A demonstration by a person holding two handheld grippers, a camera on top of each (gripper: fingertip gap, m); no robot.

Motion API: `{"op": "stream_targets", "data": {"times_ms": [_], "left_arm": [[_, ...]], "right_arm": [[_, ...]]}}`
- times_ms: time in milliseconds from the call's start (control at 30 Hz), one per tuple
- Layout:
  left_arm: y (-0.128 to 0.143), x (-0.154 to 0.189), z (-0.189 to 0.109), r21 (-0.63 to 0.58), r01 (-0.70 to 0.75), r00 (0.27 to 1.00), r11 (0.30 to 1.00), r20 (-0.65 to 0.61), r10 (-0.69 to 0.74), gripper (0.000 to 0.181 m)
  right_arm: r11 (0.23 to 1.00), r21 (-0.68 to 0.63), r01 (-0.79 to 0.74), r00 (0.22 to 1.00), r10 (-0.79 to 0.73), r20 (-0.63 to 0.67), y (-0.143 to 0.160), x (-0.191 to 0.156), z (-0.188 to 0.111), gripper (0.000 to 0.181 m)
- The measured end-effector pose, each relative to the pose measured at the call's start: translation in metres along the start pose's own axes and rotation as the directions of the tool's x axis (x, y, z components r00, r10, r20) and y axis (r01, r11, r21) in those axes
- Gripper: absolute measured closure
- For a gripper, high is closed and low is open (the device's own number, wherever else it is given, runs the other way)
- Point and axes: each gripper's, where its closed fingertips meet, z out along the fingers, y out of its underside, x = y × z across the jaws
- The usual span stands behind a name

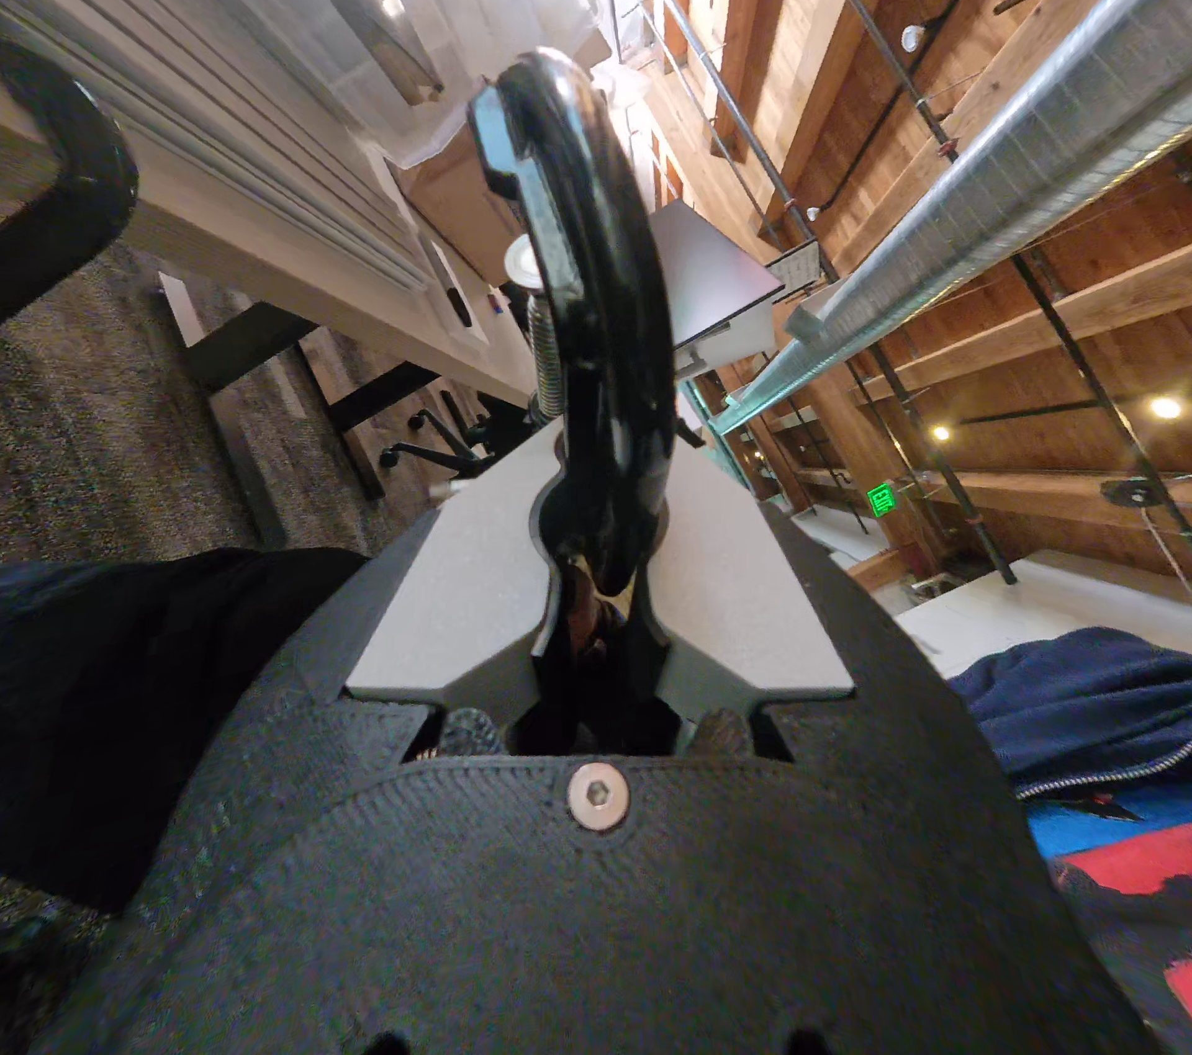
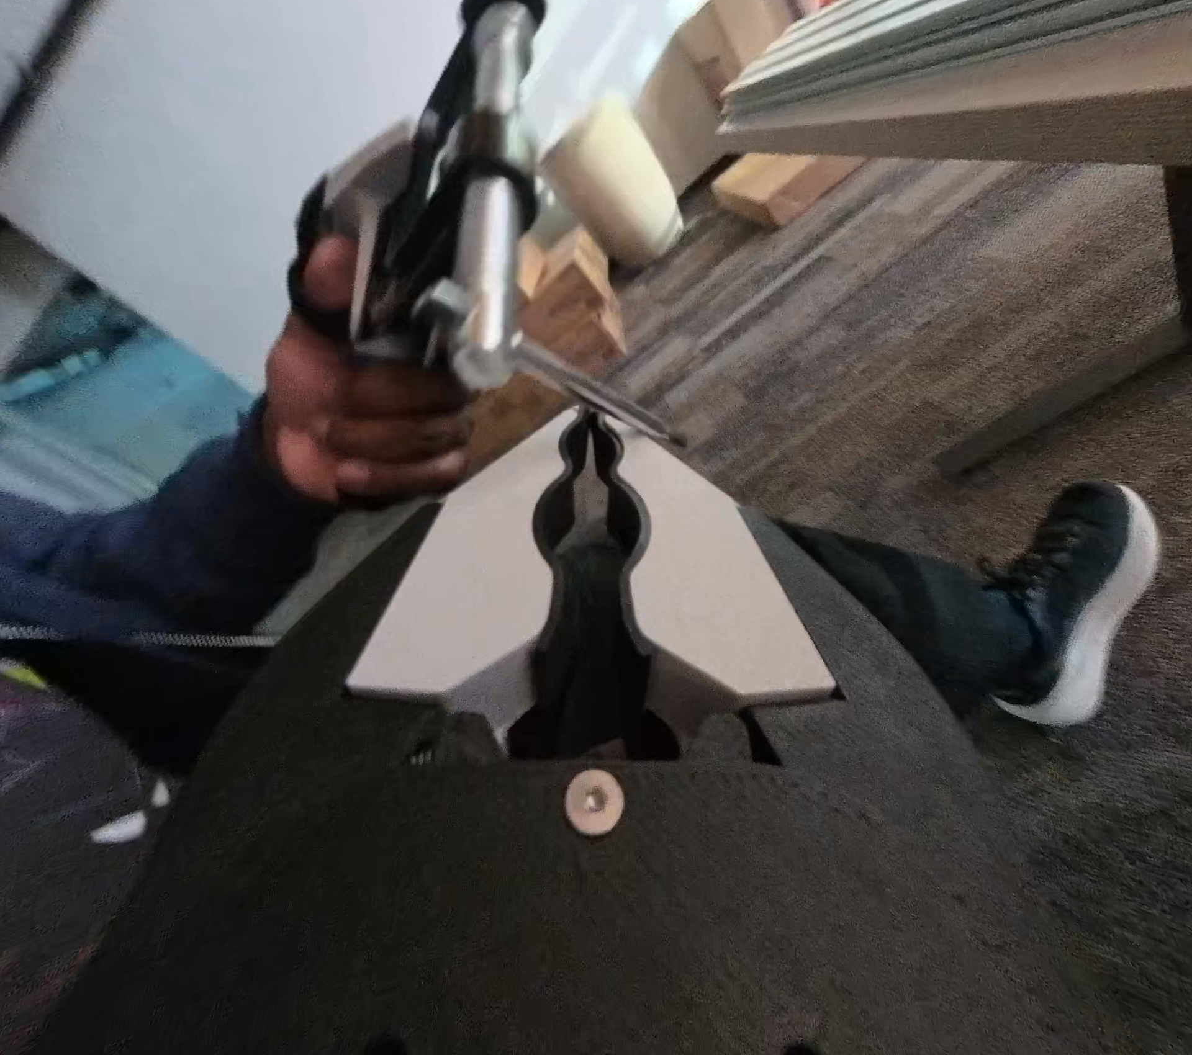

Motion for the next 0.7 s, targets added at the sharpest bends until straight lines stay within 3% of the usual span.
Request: {"op": "stream_targets", "data": {"times_ms": [100, 167, 267, 367, 433, 533, 633, 700], "left_arm": [[0.003, 0.003, 0.0, -0.02, -0.011, 1.0, 1.0, -0.004, 0.011, 0.164], [0.002, 0.003, 0.0, -0.023, -0.014, 1.0, 1.0, -0.003, 0.014, 0.163], [0.0, -0.001, -0.003, -0.013, -0.024, 0.999, 1.0, 0.026, 0.024, 0.164], [-0.003, -0.007, -0.005, 0.008, -0.021, 0.998, 1.0, 0.051, 0.02, 0.164], [-0.005, -0.007, -0.005, 0.021, -0.008, 0.999, 1.0, 0.039, 0.007, 0.163], [-0.002, -0.002, -0.003, 0.016, 0.005, 1.0, 1.0, 0.003, -0.005, 0.164], [0.003, 0.002, 0.0, -0.016, -0.009, 1.0, 1.0, -0.003, 0.009, 0.164], [0.005, -0.002, -0.001, -0.041, -0.043, 0.998, 0.998, 0.044, 0.045, 0.163]], "right_arm": [[0.971, 0.185, -0.15, 0.988, 0.14, 0.068, -0.034, 0.011, -0.014, 0.181], [0.951, 0.258, -0.173, 0.982, 0.144, 0.125, -0.053, 0.008, -0.027, 0.181], [0.954, 0.279, -0.113, 0.97, 0.045, 0.237, -0.066, -0.024, -0.039, 0.181], [0.974, 0.228, -0.02, 0.955, -0.049, 0.293, -0.053, -0.053, -0.04, 0.181], [0.994, 0.103, 0.023, 0.969, -0.047, 0.243, -0.026, -0.049, -0.026, 0.181], [0.998, -0.038, 0.054, 0.997, -0.052, 0.064, 0.004, -0.016, -0.008, 0.181], [0.999, 0.051, 0.002, 0.997, 0.002, -0.075, -0.015, 0.016, -0.011, 0.181], [0.975, 0.212, -0.058, 0.998, 0.049, 0.049, -0.048, 0.001, -0.025, 0.181]]}}
